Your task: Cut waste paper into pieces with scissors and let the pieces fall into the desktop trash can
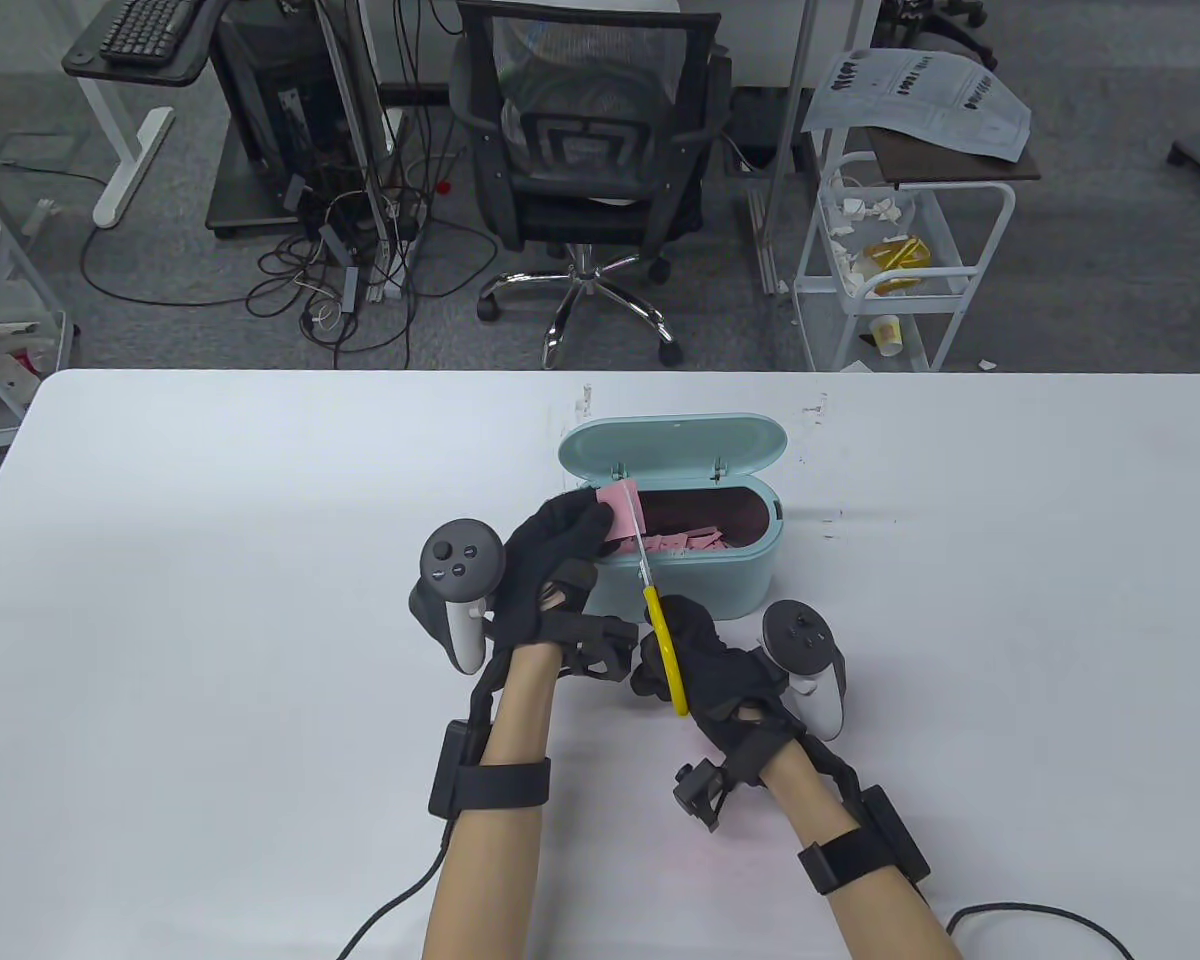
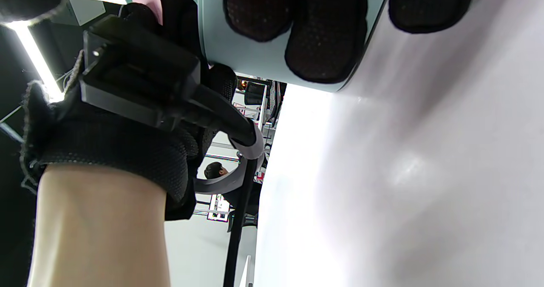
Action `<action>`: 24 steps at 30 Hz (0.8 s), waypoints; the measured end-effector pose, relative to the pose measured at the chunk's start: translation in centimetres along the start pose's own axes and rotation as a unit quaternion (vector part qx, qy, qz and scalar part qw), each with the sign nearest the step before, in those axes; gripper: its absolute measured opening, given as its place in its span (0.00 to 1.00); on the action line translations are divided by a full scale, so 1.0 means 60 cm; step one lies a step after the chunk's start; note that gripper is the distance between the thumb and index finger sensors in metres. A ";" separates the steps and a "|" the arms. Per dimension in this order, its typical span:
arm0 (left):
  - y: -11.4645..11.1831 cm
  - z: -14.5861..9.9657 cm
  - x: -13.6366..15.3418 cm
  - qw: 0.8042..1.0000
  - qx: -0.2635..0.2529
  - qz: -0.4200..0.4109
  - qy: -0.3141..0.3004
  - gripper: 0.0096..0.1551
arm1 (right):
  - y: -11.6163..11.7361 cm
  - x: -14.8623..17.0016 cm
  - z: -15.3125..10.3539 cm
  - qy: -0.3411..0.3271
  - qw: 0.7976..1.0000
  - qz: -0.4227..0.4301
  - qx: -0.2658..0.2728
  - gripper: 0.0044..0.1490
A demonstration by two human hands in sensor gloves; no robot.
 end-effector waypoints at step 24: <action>-0.002 0.003 -0.002 1.000 0.019 -0.003 -0.009 0.18 | -0.018 -0.005 0.003 0.002 0.998 0.016 0.053 0.49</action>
Point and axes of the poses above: the tracker on the back of each hand, its own x axis roughly to the little-finger side, its own z axis roughly from the wrist to the fingertips, y = z × x, the point moved 4 cm from there along z, roughly from the wrist to the fingertips, and after that the axes turned 9 degrees about x, right-handed, at the moved point
